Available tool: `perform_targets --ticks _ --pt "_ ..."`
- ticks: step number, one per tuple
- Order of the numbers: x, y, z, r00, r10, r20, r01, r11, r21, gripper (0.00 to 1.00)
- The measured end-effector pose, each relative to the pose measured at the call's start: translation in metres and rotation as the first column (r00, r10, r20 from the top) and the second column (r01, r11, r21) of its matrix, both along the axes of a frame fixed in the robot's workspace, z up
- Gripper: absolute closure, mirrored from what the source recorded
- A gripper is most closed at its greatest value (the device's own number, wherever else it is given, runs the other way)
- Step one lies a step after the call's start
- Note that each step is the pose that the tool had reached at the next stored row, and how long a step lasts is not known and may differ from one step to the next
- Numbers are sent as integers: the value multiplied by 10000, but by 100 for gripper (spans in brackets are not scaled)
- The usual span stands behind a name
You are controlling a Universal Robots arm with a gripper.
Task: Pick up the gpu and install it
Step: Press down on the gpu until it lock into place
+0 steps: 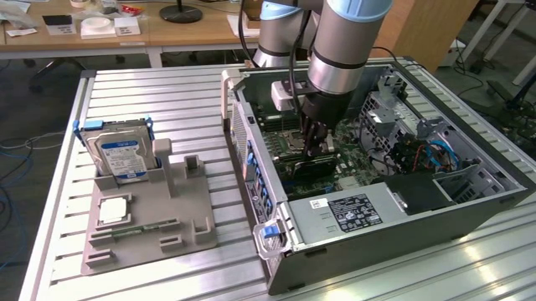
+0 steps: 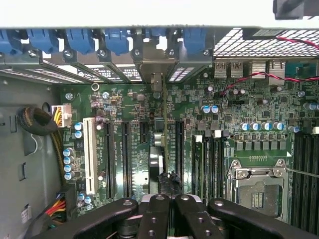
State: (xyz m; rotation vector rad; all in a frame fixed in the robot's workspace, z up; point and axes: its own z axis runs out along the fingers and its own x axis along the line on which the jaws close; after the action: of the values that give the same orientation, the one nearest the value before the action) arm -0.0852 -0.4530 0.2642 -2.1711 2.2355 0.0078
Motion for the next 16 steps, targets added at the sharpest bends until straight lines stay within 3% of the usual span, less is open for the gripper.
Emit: perform_targets --ticks 16 --pt "-3 -1 -26 10000 1 -1 -1 10000 -1 89"
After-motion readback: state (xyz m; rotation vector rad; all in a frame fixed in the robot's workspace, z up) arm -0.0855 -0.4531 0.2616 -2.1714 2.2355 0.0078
